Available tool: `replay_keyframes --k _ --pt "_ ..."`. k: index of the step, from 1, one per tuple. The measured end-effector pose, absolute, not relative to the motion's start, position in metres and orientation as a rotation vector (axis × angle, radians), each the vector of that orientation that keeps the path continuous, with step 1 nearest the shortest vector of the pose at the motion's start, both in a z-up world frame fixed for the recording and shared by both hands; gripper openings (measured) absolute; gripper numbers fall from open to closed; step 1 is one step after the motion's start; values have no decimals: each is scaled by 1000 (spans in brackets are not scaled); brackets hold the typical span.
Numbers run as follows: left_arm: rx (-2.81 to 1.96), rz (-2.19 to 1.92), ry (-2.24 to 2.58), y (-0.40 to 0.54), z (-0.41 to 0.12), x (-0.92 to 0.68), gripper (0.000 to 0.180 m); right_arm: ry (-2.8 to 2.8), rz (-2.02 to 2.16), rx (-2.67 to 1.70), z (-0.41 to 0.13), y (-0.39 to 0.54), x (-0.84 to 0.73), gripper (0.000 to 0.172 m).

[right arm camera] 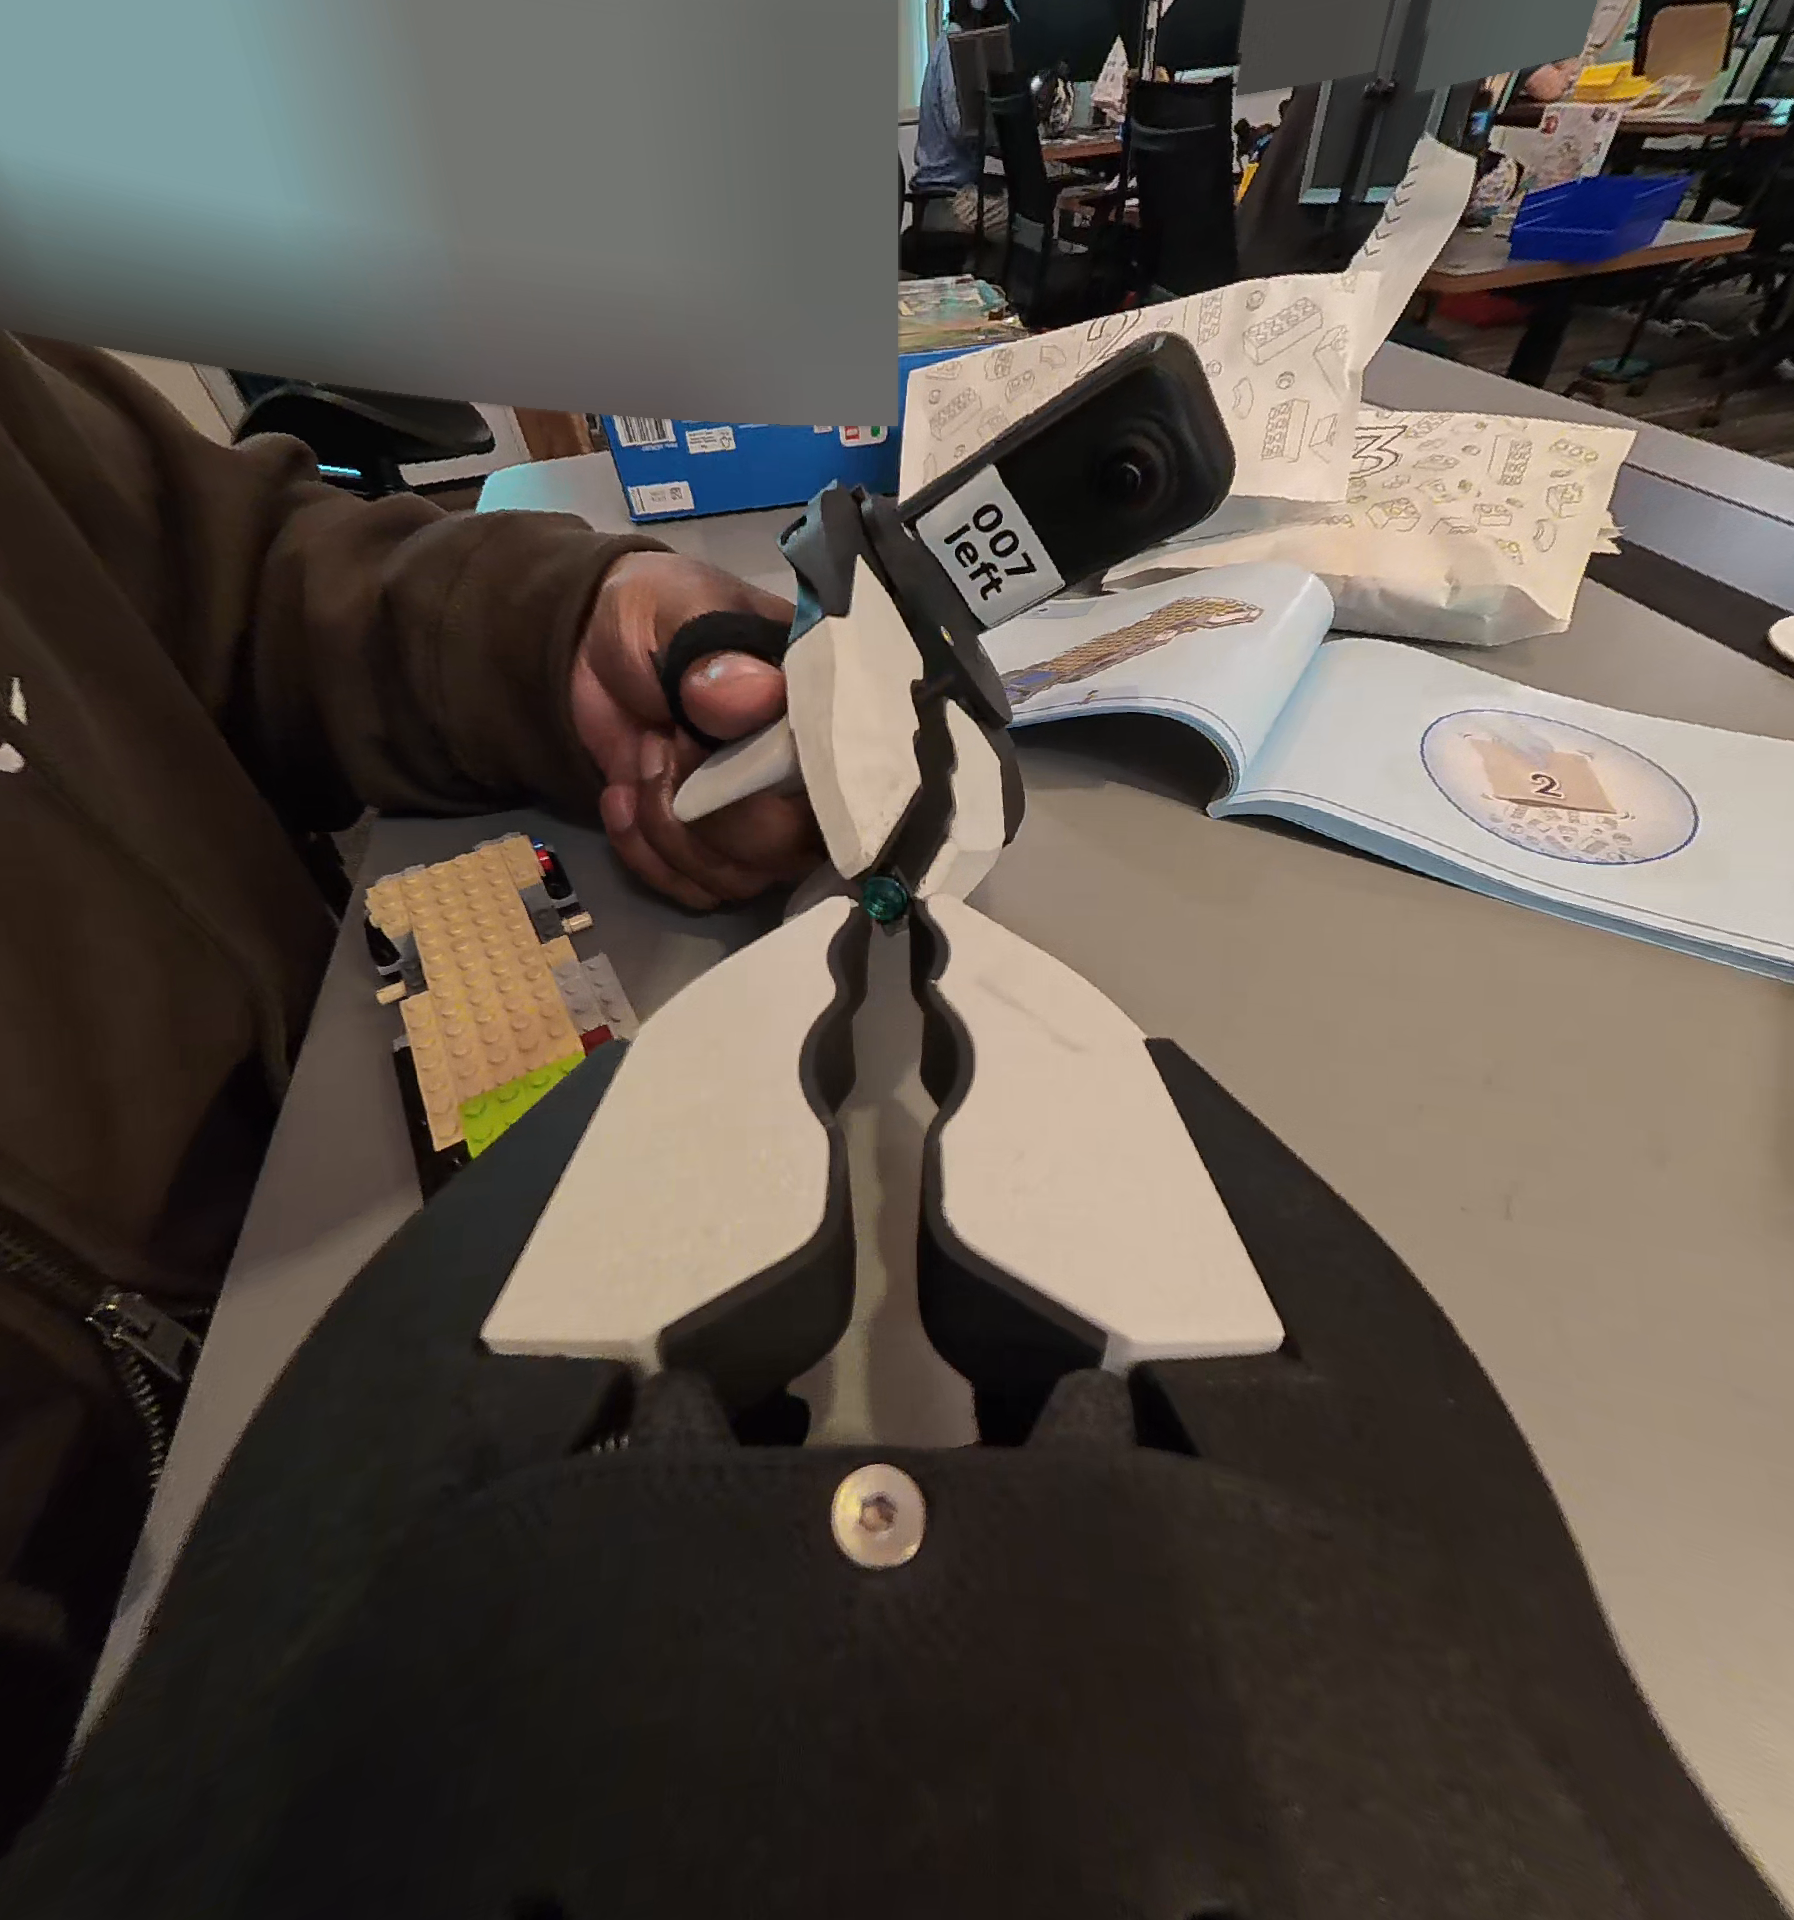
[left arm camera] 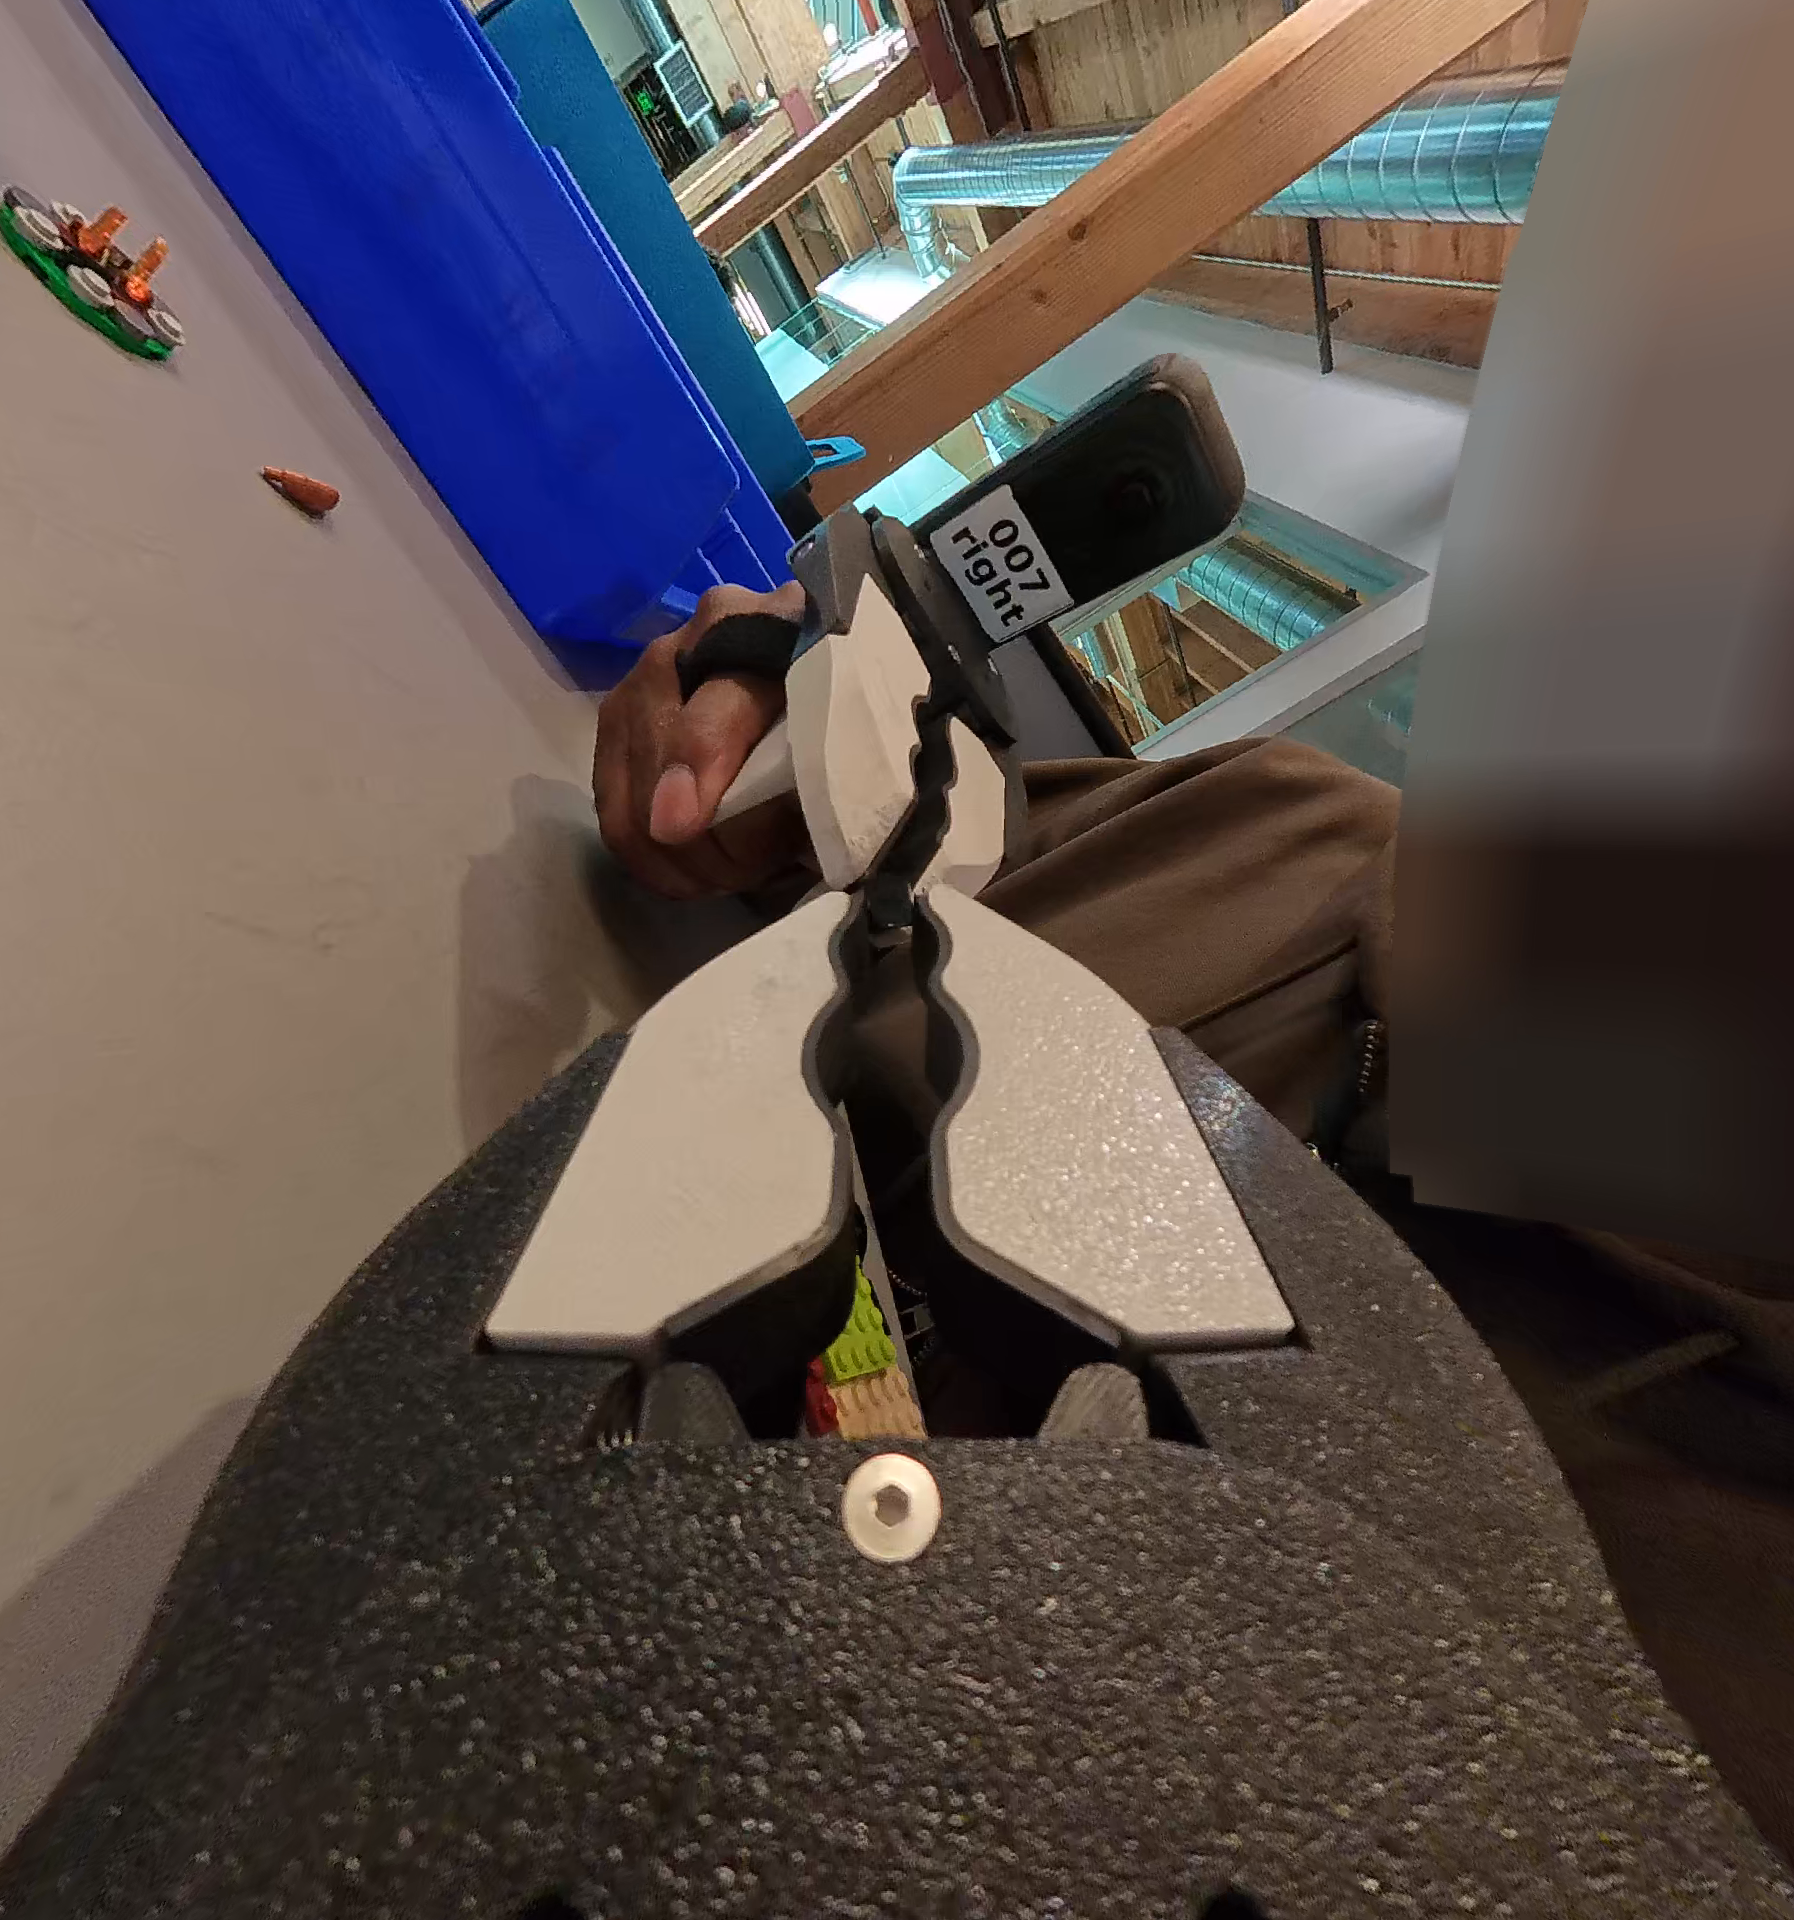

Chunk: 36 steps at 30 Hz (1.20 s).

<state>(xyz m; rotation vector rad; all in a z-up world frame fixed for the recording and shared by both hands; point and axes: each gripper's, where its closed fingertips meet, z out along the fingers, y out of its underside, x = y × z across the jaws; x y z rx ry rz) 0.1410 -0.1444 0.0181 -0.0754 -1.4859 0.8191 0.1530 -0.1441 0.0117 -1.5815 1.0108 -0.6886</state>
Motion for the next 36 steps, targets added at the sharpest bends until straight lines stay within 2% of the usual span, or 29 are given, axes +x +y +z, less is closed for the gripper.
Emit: replay_keyframes --k 8,14,20,36 --pt "-69 841 -1462 -145 23 144 7 1001 -787 -1614 11 -149 155 0" --pt "-44 822 -1484 -145 18 144 7 921 -966 -1708 11 -146 156 18" --pt "-53 797 -1511 -144 14 139 7 863 -1089 -1771 10 -143 157 9" --pt "-72 813 -1526 -144 14 140 7 855 -1095 -1790 10 -144 156 8"
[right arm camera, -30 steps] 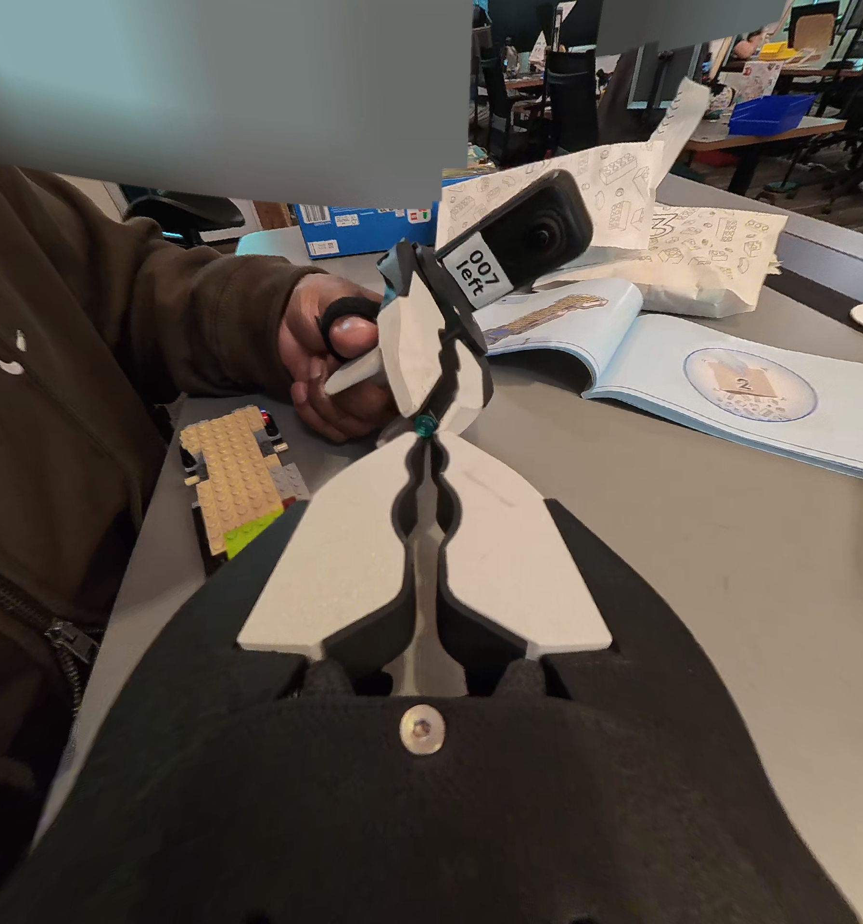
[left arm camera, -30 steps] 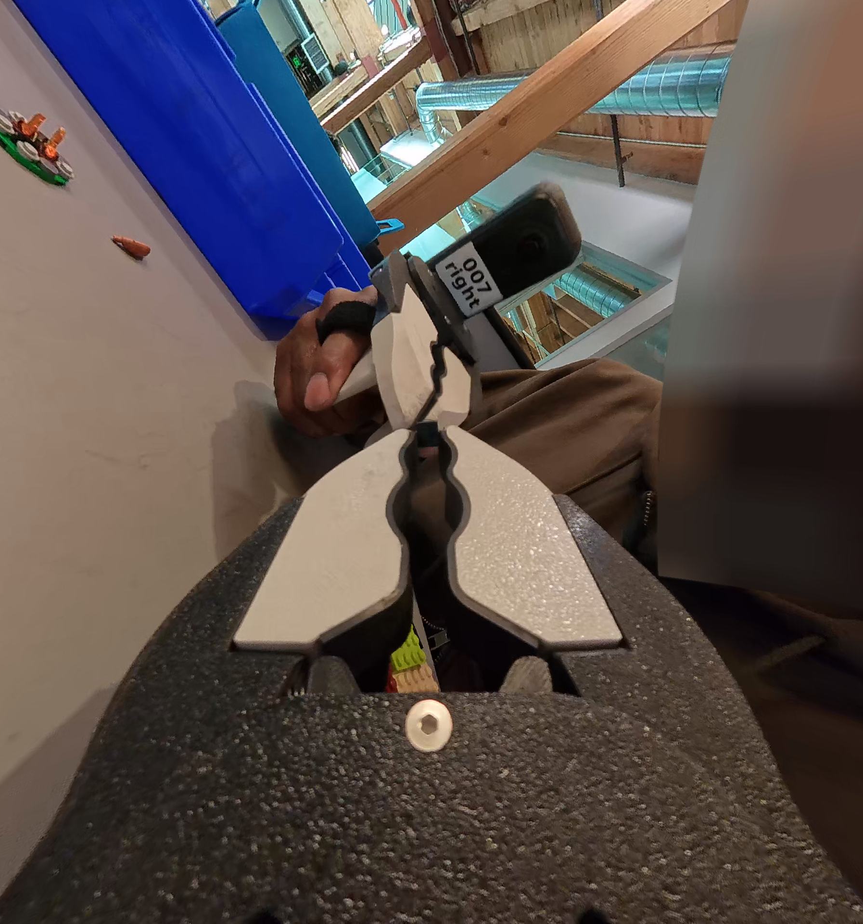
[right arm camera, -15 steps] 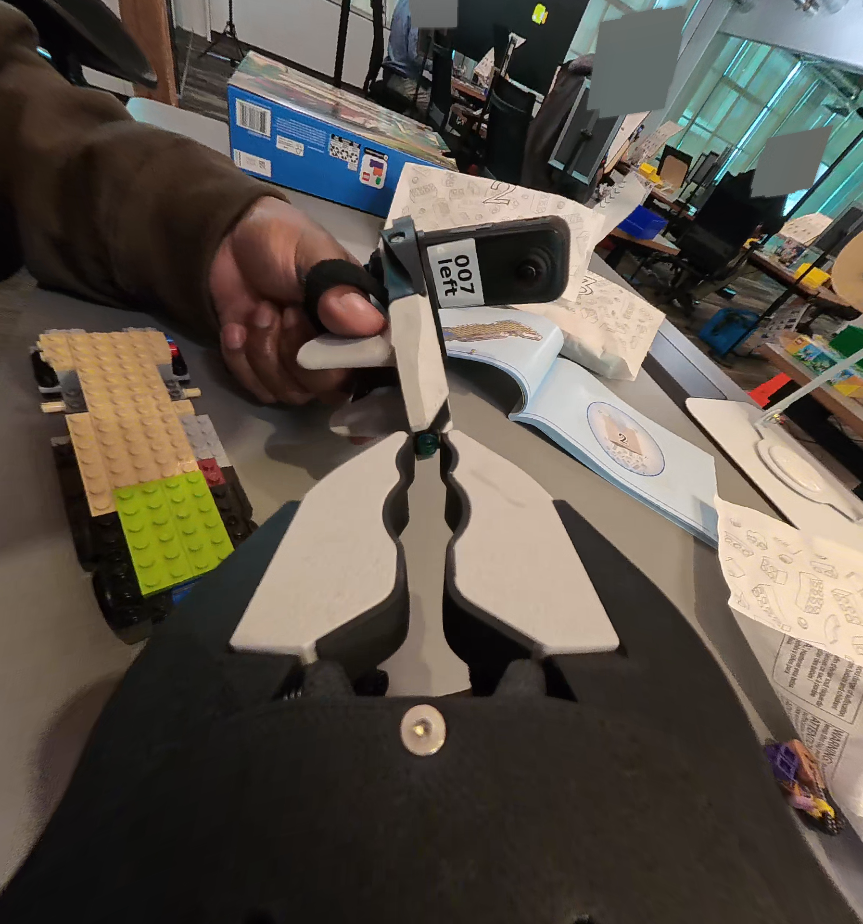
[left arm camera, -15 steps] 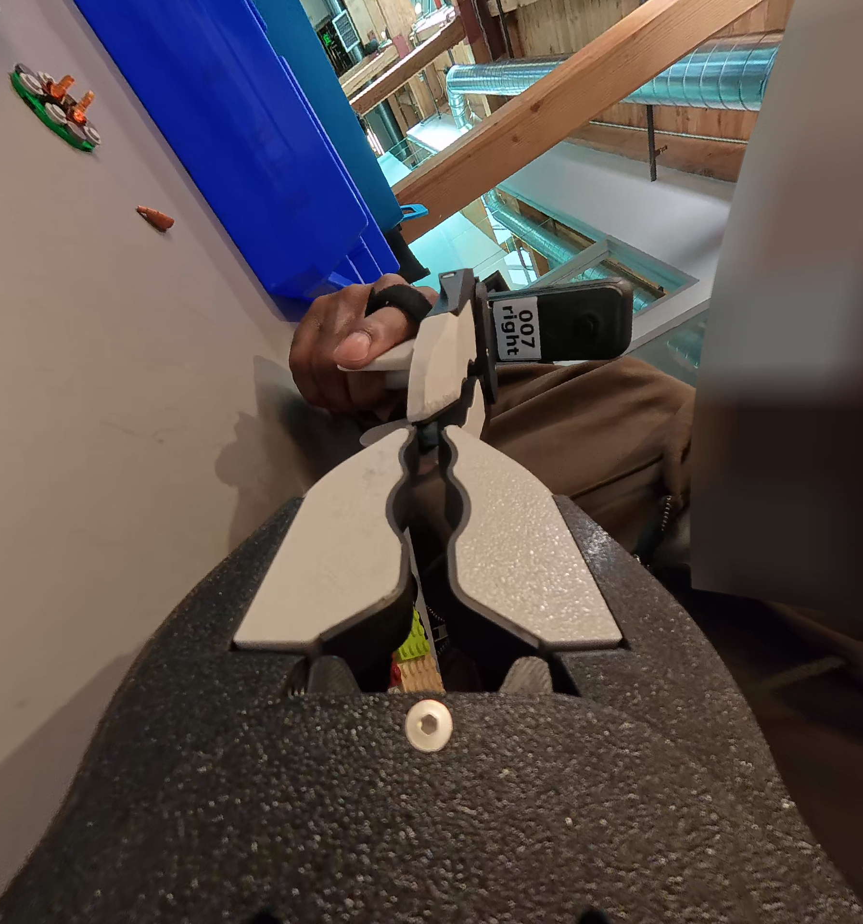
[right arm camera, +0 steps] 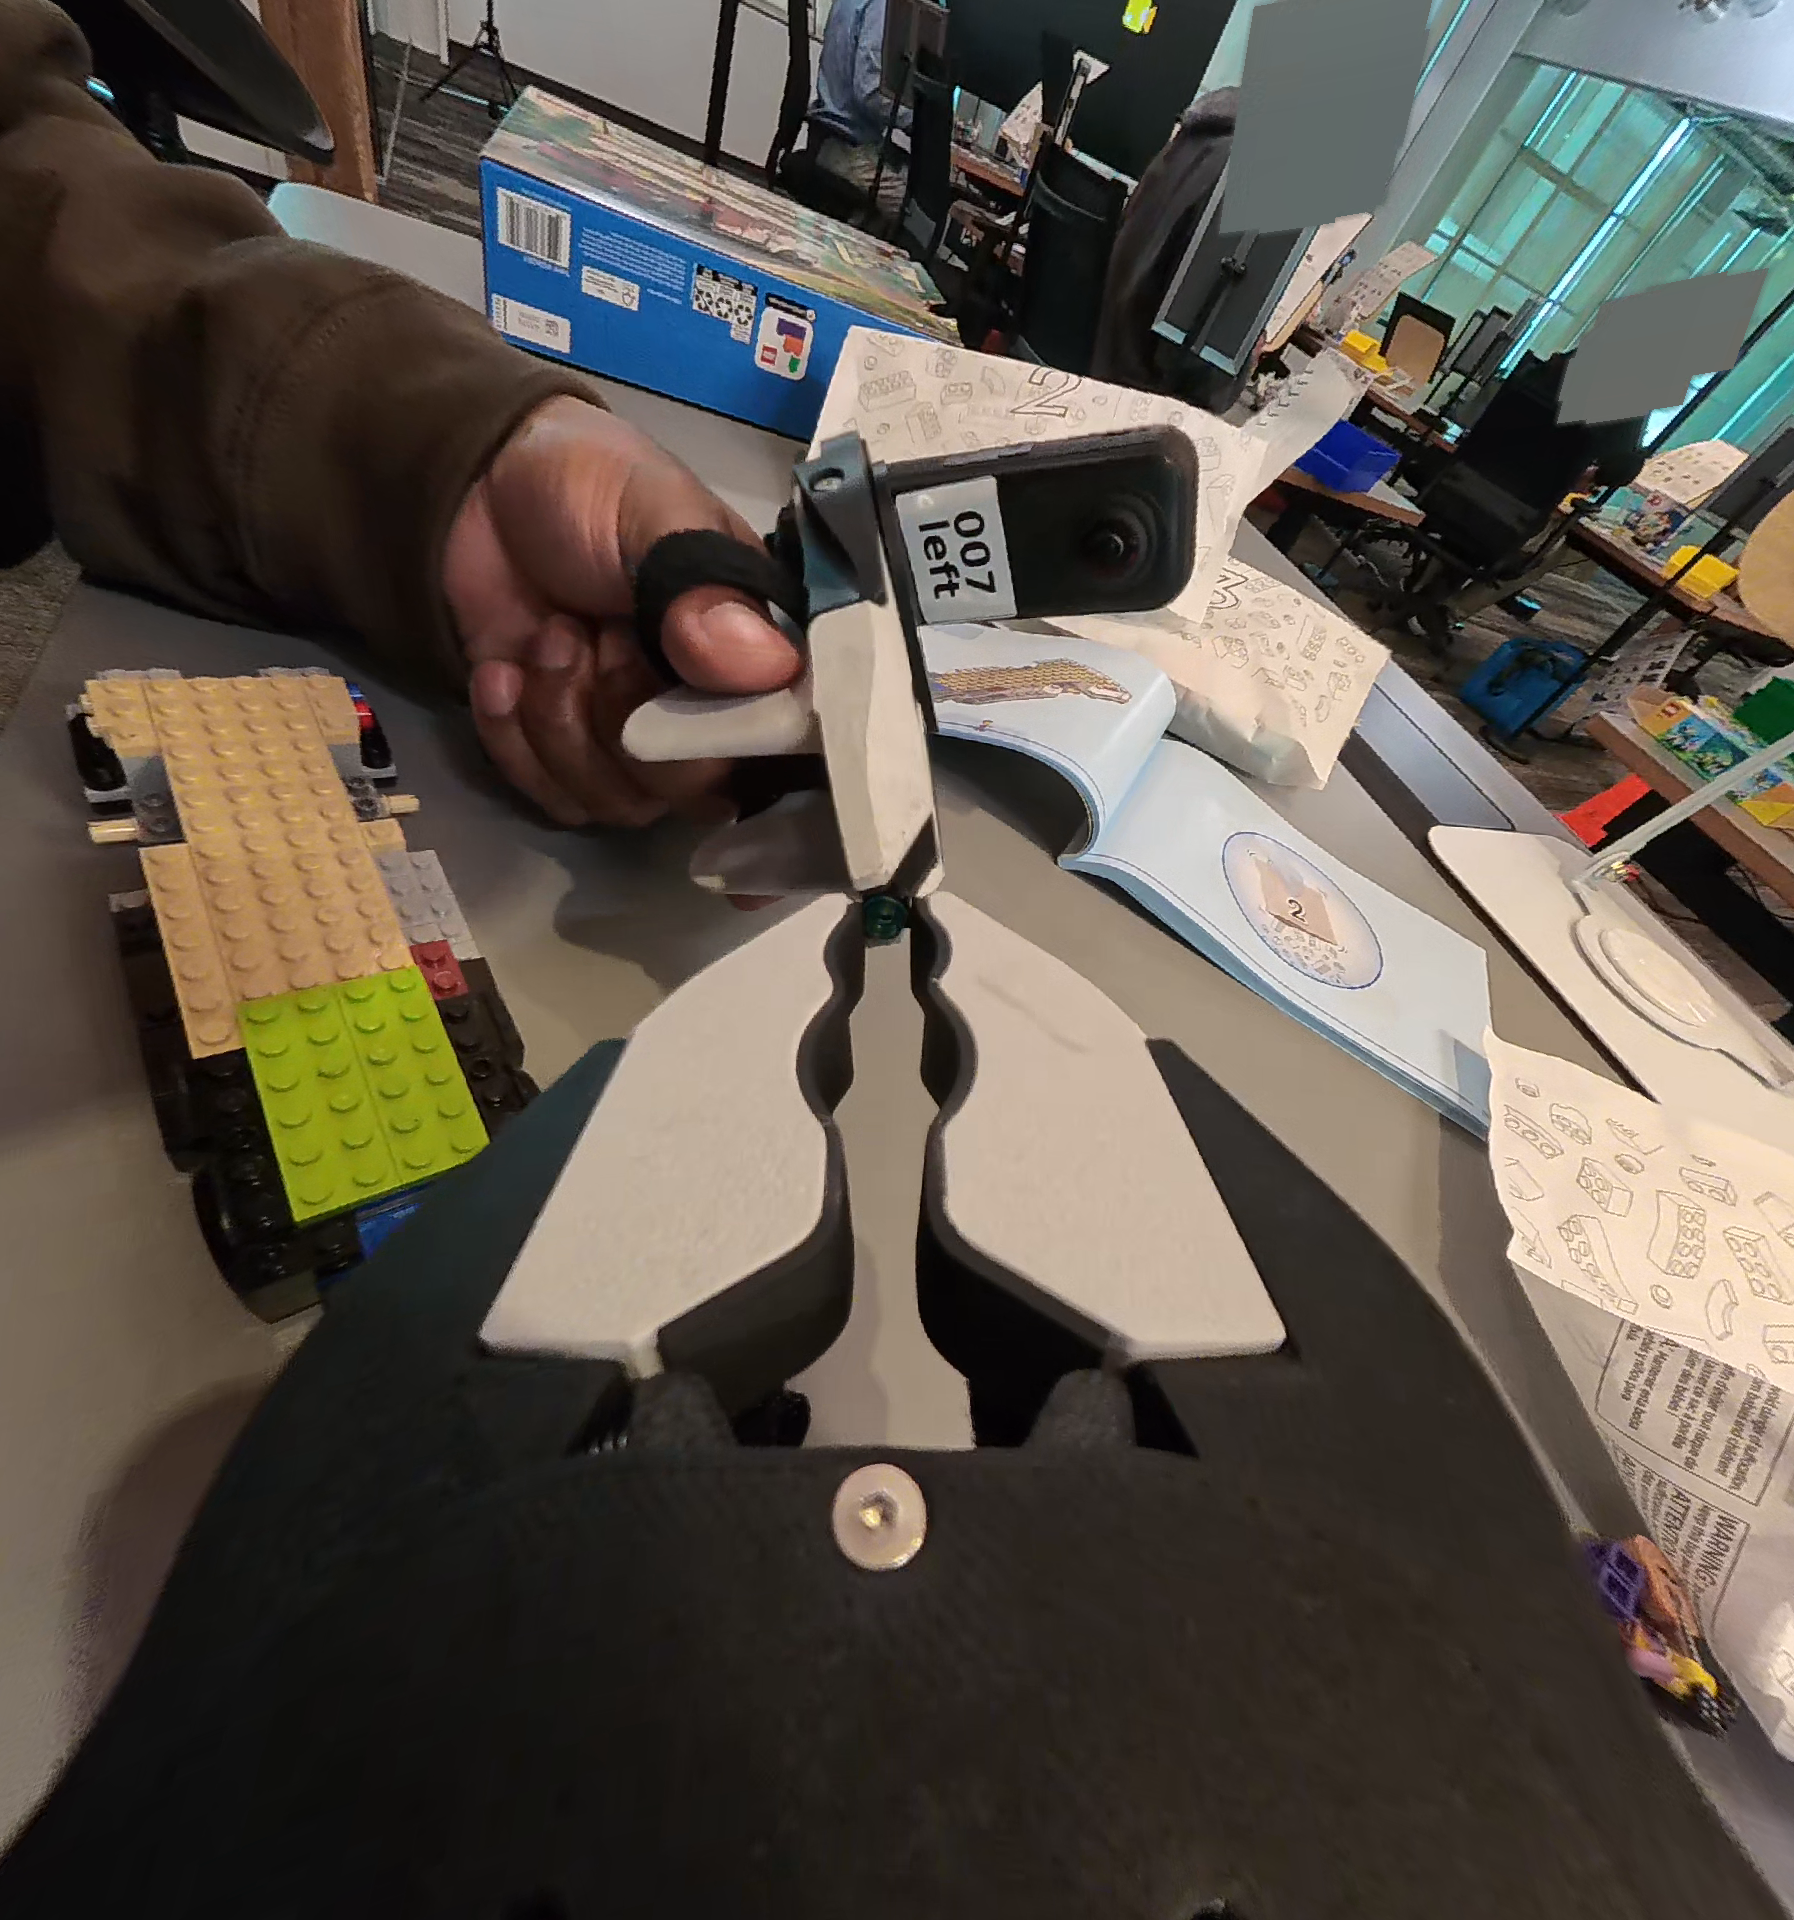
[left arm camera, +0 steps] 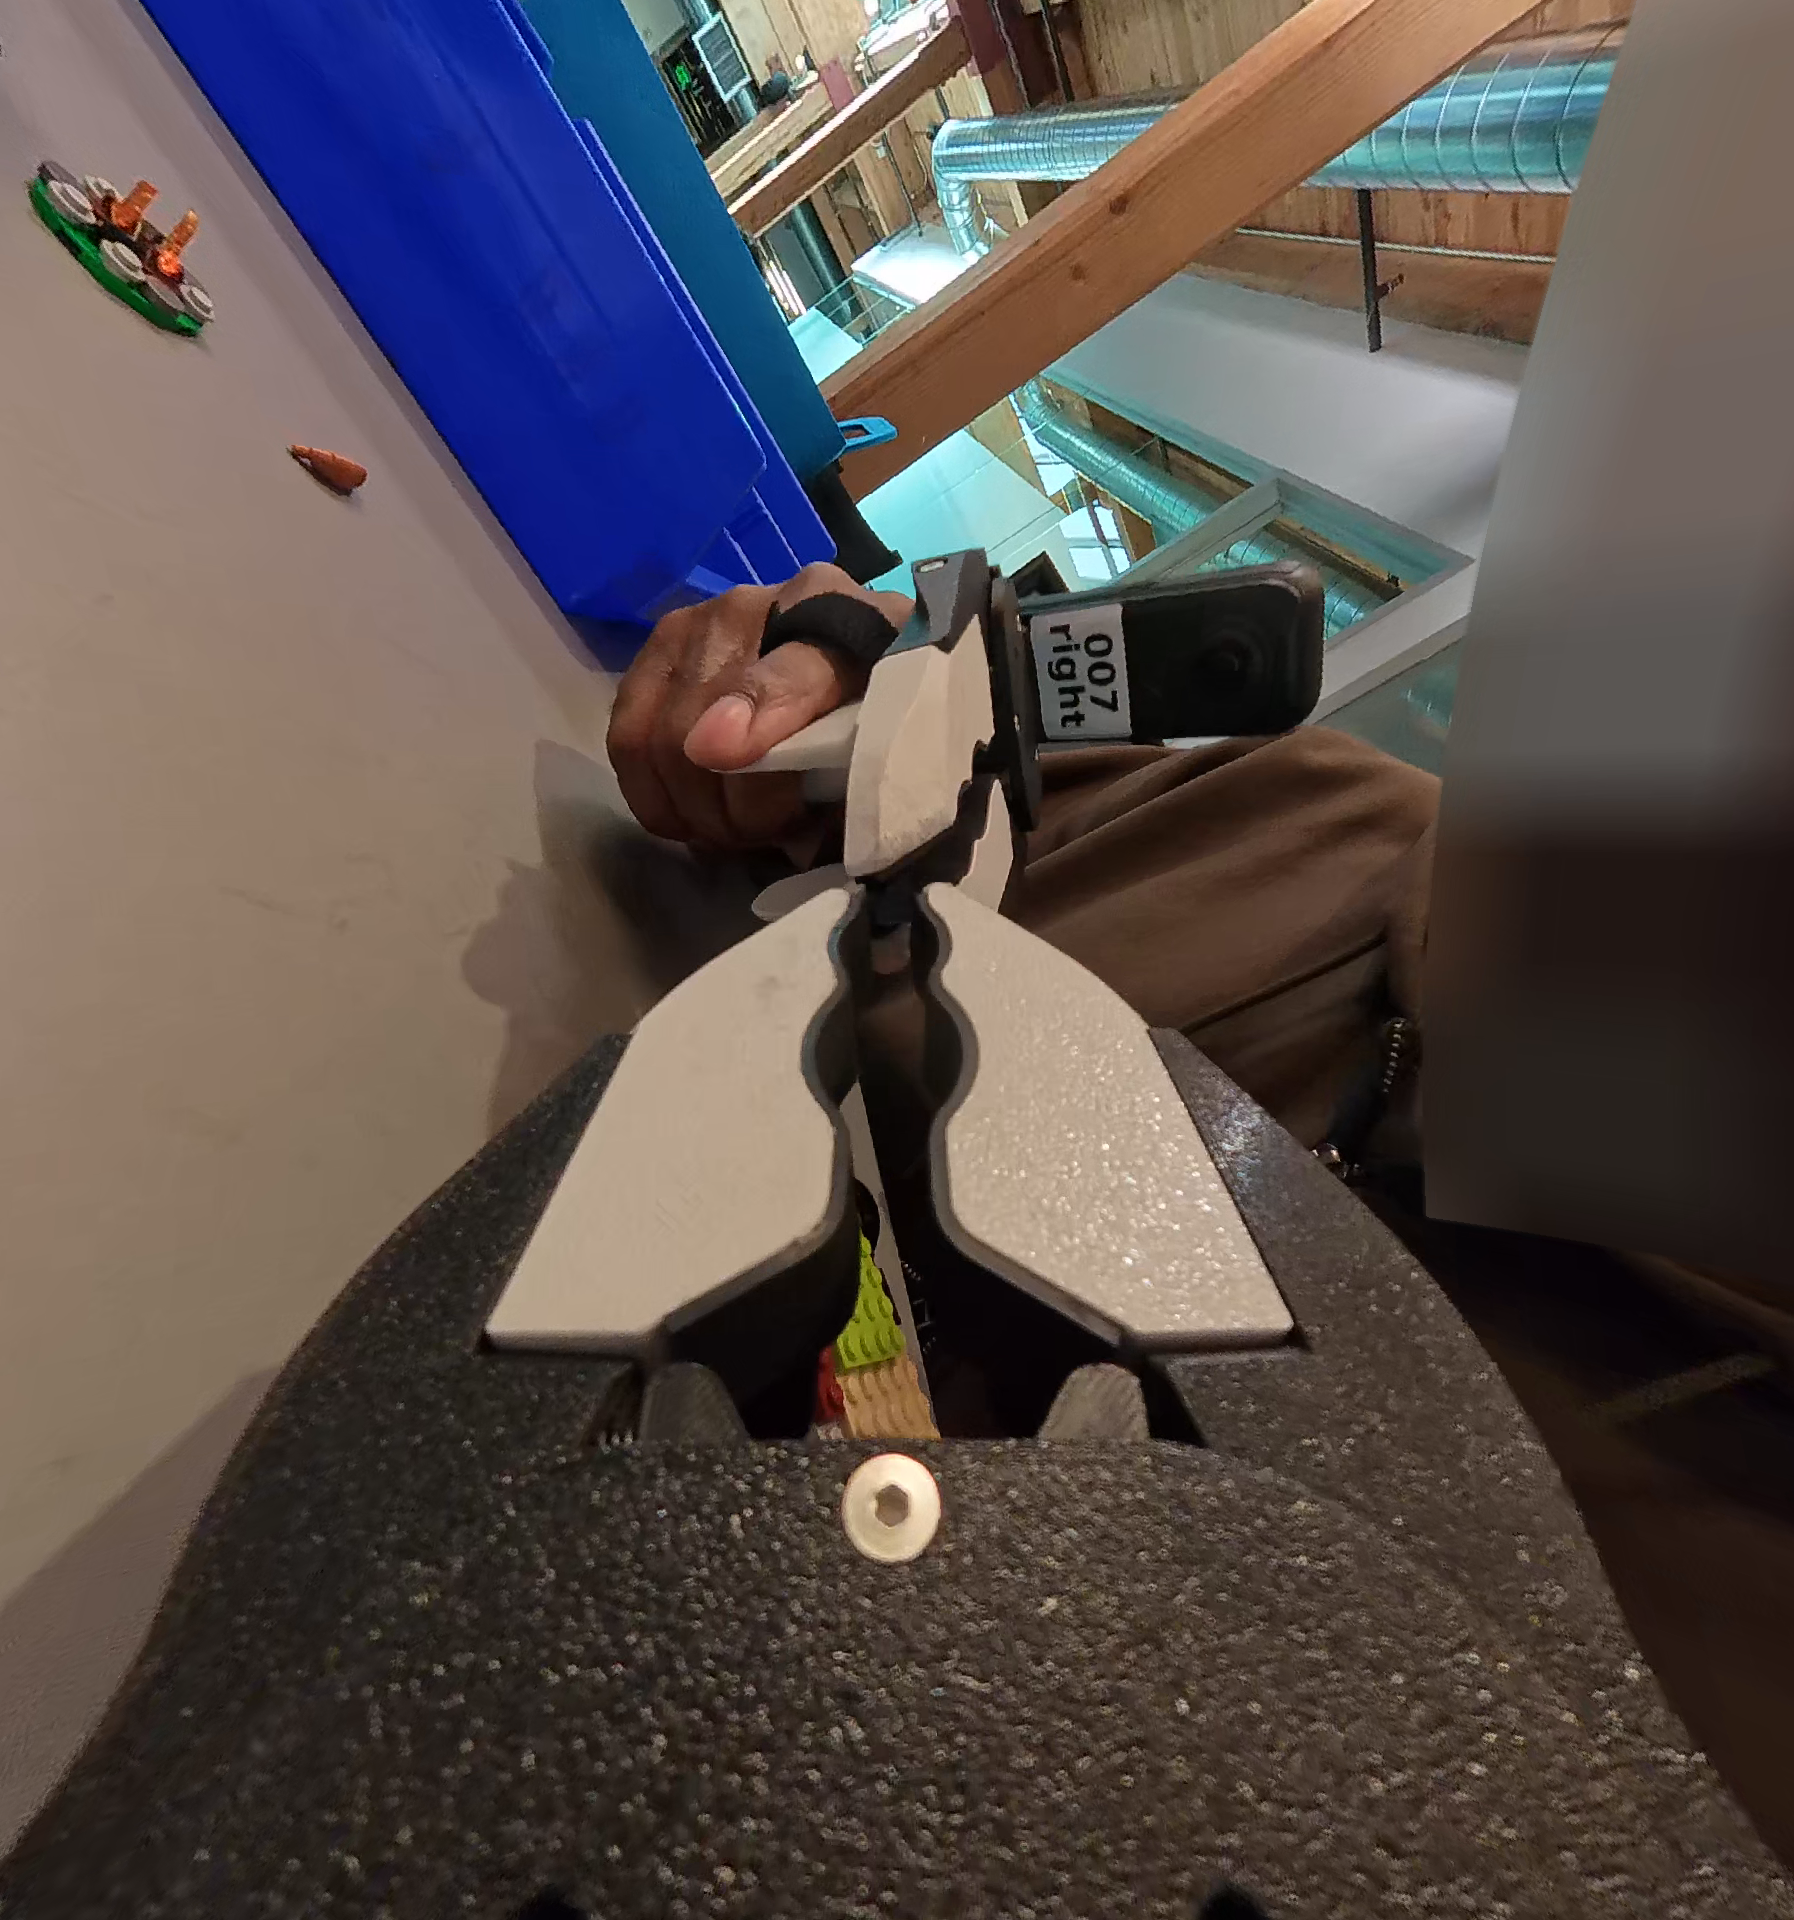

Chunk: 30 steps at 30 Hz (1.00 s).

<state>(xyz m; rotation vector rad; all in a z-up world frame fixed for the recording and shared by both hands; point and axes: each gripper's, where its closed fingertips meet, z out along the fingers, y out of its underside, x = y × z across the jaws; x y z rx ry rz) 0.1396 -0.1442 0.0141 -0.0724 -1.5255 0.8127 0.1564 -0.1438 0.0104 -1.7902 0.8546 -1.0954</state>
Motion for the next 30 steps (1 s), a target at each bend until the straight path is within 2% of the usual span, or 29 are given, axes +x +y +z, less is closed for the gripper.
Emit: replay_keyframes --k 23,25,30 --pt "6 871 -1420 -150 27 144 7 831 -1247 -1731 23 -151 156 7" --pt "44 906 -1391 -152 32 153 7 854 -1304 -1690 29 -159 154 0" --pt "93 998 -1394 -157 37 178 7 913 -1308 -1583 41 -184 149 0"
